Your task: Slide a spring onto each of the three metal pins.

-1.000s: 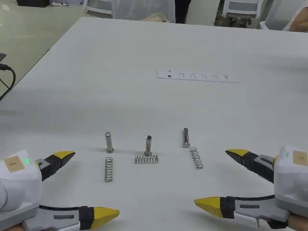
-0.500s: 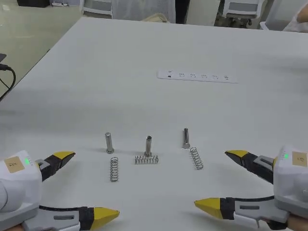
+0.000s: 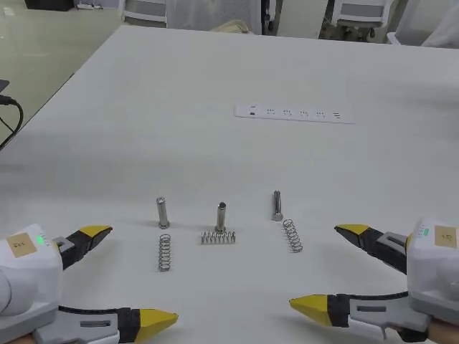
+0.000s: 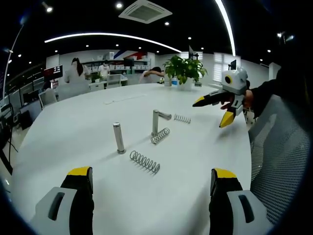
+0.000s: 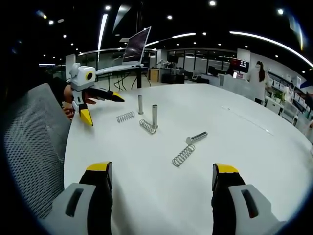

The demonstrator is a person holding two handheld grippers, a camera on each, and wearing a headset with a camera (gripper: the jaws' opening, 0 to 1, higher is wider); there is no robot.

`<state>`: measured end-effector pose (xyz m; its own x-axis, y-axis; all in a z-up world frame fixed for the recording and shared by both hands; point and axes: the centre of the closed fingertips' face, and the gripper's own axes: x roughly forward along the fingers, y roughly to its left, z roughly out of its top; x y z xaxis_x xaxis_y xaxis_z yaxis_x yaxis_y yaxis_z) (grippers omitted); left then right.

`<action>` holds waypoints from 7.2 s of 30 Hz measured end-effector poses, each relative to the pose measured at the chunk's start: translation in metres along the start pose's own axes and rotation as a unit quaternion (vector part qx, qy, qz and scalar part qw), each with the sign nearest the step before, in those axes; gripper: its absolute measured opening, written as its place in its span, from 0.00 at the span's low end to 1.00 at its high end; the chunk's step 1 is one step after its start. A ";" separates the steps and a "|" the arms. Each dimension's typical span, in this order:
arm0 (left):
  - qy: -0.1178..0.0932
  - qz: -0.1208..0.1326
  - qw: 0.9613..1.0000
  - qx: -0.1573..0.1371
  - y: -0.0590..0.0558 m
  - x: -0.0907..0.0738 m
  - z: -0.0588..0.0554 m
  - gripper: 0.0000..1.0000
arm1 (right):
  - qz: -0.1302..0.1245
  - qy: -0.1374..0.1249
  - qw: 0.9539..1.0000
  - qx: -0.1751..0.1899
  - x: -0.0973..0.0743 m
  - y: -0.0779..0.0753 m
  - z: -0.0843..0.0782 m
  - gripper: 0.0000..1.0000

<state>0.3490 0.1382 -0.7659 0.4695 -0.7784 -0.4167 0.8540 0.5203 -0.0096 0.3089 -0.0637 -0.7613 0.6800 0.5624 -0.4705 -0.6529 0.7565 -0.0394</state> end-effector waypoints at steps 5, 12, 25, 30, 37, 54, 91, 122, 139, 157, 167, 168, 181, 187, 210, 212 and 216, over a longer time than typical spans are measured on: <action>0.001 0.000 1.000 0.001 0.000 0.000 0.000 0.98 | 0.000 0.000 1.000 0.000 0.000 0.000 0.000 0.83; 0.000 0.001 1.000 0.001 0.000 0.000 0.000 0.97 | 0.002 0.001 1.000 0.001 0.000 0.001 0.000 0.82; 0.001 0.002 1.000 0.001 0.000 0.000 0.001 0.97 | -0.001 -0.001 1.000 0.002 0.000 -0.001 0.001 0.82; 0.000 0.003 1.000 0.002 0.001 -0.001 0.002 0.97 | -0.003 -0.002 1.000 0.002 -0.001 -0.003 0.002 0.81; -0.001 0.004 1.000 0.002 0.001 -0.001 0.002 0.97 | -0.009 -0.001 1.000 0.004 -0.003 -0.010 0.005 0.79; -0.003 0.006 1.000 0.001 0.002 -0.002 0.003 0.97 | -0.014 0.011 1.000 -0.005 -0.003 -0.030 0.020 0.75; -0.005 0.014 1.000 -0.002 0.005 -0.003 0.003 0.96 | -0.019 0.068 0.997 -0.011 0.053 -0.064 0.044 0.63; 0.000 0.010 1.000 -0.003 0.002 -0.003 0.003 0.93 | -0.051 0.139 0.989 0.030 0.089 -0.086 0.038 0.30; 0.004 0.006 1.000 -0.005 0.001 -0.003 0.001 0.90 | -0.065 0.161 0.979 0.106 0.100 -0.087 0.024 0.19; 0.006 0.007 1.000 -0.007 0.002 -0.003 -0.001 0.89 | -0.065 0.179 0.978 0.088 0.118 -0.086 0.028 0.13; 0.007 0.008 1.000 -0.008 0.004 -0.004 -0.002 0.88 | -0.057 0.193 0.977 0.069 0.123 -0.081 0.027 0.11; 0.007 0.008 1.000 -0.008 0.003 -0.004 -0.002 0.88 | -0.057 0.194 0.977 0.066 0.123 -0.081 0.028 0.11; 0.009 0.008 1.000 -0.009 0.003 -0.003 -0.002 0.87 | -0.059 0.215 0.974 0.032 0.124 -0.080 0.030 0.07; 0.008 0.010 1.000 -0.009 0.004 -0.004 -0.002 0.86 | -0.060 0.213 0.975 0.029 0.124 -0.080 0.029 0.06; 0.007 0.008 1.000 -0.005 0.001 -0.004 0.001 0.85 | -0.046 0.143 0.984 0.095 0.105 -0.075 0.048 0.06; 0.007 0.008 1.000 -0.004 0.001 -0.004 0.001 0.85 | -0.045 0.137 0.985 0.095 0.102 -0.072 0.049 0.06; 0.006 0.007 1.000 -0.003 0.000 -0.005 0.002 0.85 | -0.040 0.124 0.986 0.104 0.098 -0.068 0.054 0.06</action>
<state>0.3476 0.1411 -0.7620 0.4793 -0.7661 -0.4282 0.8457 0.5336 -0.0081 0.4377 -0.0425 -0.7574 0.6076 0.4183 -0.6752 -0.4994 0.8622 0.0847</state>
